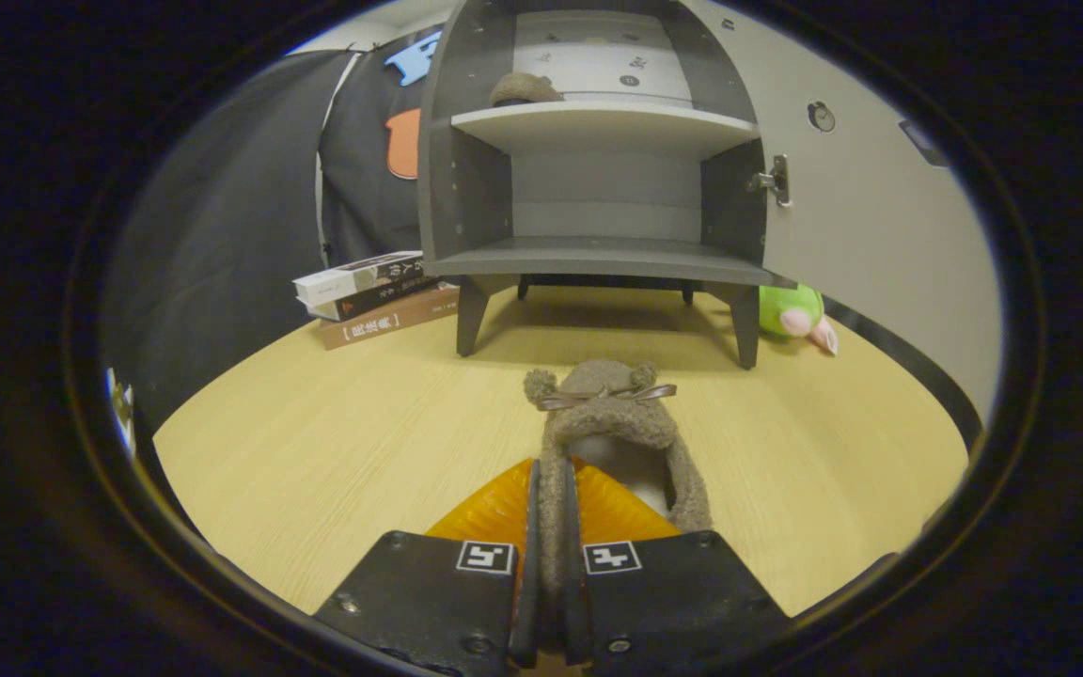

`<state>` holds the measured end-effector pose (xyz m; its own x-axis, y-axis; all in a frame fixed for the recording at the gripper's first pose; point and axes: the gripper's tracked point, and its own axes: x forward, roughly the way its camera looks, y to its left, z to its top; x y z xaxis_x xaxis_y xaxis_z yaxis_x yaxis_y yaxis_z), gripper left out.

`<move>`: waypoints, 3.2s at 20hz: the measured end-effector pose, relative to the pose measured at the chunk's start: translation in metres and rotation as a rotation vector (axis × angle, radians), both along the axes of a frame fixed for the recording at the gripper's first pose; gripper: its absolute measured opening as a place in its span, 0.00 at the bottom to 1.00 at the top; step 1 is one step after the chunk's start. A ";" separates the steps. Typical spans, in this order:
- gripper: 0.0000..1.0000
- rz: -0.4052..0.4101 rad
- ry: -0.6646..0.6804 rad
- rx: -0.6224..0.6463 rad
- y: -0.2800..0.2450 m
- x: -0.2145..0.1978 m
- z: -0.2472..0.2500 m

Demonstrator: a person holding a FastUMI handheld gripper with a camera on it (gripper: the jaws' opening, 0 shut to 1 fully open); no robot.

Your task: Open the shoe cabinet door, grab the shoes and put them into the shoe cabinet, then close the shoe cabinet door.

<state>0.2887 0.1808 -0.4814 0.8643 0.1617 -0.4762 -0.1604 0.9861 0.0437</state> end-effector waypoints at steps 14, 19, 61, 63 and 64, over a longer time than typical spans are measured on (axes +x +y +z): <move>0.11 0.069 -0.185 0.060 0.005 -0.043 0.107; 0.09 0.074 -0.292 0.040 0.008 -0.035 0.163; 0.10 -0.112 -0.450 -0.136 -0.060 0.332 0.380; 0.11 -0.103 -0.437 -0.154 -0.061 0.339 0.371; 0.12 -0.108 -0.463 -0.154 -0.060 0.343 0.375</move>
<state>0.6319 0.1212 -0.1066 0.9986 0.0172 -0.0498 -0.0248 0.9876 -0.1552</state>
